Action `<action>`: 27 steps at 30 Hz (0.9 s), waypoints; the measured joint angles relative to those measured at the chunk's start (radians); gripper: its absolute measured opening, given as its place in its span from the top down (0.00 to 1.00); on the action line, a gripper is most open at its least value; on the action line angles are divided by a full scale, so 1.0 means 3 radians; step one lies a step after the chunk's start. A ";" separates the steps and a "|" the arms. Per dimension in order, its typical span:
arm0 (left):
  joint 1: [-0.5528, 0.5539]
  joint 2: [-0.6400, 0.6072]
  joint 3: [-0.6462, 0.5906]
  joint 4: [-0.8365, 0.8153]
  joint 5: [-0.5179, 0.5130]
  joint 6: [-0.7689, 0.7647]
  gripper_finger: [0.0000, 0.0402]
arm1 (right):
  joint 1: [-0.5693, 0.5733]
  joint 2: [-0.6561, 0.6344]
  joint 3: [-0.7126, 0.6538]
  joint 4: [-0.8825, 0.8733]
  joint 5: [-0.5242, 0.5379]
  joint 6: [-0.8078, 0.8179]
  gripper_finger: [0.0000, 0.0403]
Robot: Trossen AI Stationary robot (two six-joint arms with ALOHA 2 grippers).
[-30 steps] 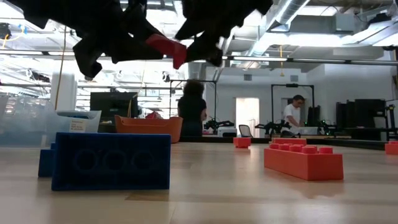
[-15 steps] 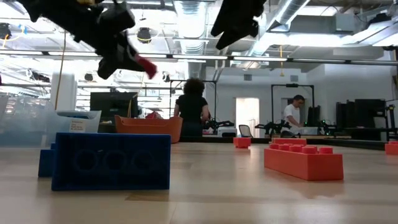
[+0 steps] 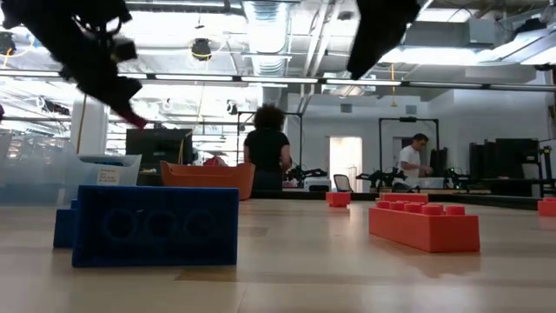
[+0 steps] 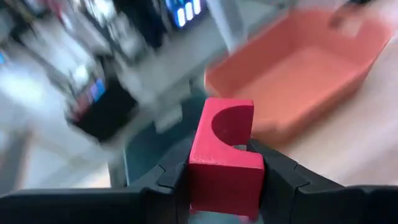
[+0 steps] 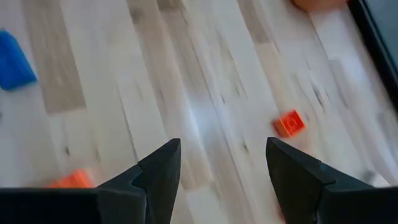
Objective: Sort blocks
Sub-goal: Put the wooden red block into the blue bin, then put the orange game piece into the orange bin
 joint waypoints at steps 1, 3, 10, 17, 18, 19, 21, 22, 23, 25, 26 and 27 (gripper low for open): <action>0.0149 -0.0013 0.0000 -0.0112 0.0180 -0.0069 0.70 | 0.0022 -0.0003 0.0000 -0.0066 0.0031 0.0029 0.41; 0.0460 -0.0002 0.0000 -0.0210 0.0483 -0.0215 0.70 | 0.0040 -0.0011 0.0001 -0.0160 0.0062 0.0084 0.41; 0.1092 0.0257 0.0000 -0.0081 0.1052 -0.0064 0.58 | 0.0080 -0.0010 0.0001 -0.0200 0.0077 0.0134 0.41; 0.1178 0.0454 0.0000 0.0070 0.1192 0.0190 0.53 | 0.0113 -0.0009 0.0003 -0.0257 0.0102 0.0137 0.41; 0.1164 0.0450 0.0000 0.0163 0.1316 0.0290 0.53 | 0.0112 -0.0009 0.0003 -0.0279 0.0139 0.0137 0.41; 0.1143 0.0445 0.0000 0.0274 0.1440 0.0373 0.53 | 0.0108 -0.0009 0.0003 -0.0309 0.0176 0.0135 0.41; 0.1078 0.0405 0.0000 0.0490 0.1656 0.0485 0.53 | 0.0074 -0.0008 0.0003 -0.0345 0.0238 0.0112 0.41; 0.1037 0.0378 0.0000 0.0606 0.1719 0.0528 0.53 | 0.0040 -0.0008 0.0003 -0.0333 0.0239 0.0089 0.41; 0.0990 0.0344 0.0000 0.0718 0.1763 0.0567 0.53 | 0.0001 -0.0008 0.0003 -0.0323 0.0238 0.0061 0.41; 0.0884 0.0271 0.0000 0.0876 0.1786 0.0596 0.52 | -0.0083 -0.0005 0.0003 -0.0322 0.0237 -0.0014 0.41; 0.0829 0.0235 0.0000 0.0930 0.1797 0.0594 0.52 | -0.0136 -0.0005 0.0003 -0.0328 0.0237 -0.0062 0.41; 0.0762 0.0197 0.0000 0.0975 0.1819 0.0582 0.52 | -0.0193 -0.0005 0.0003 -0.0331 0.0233 -0.0087 0.41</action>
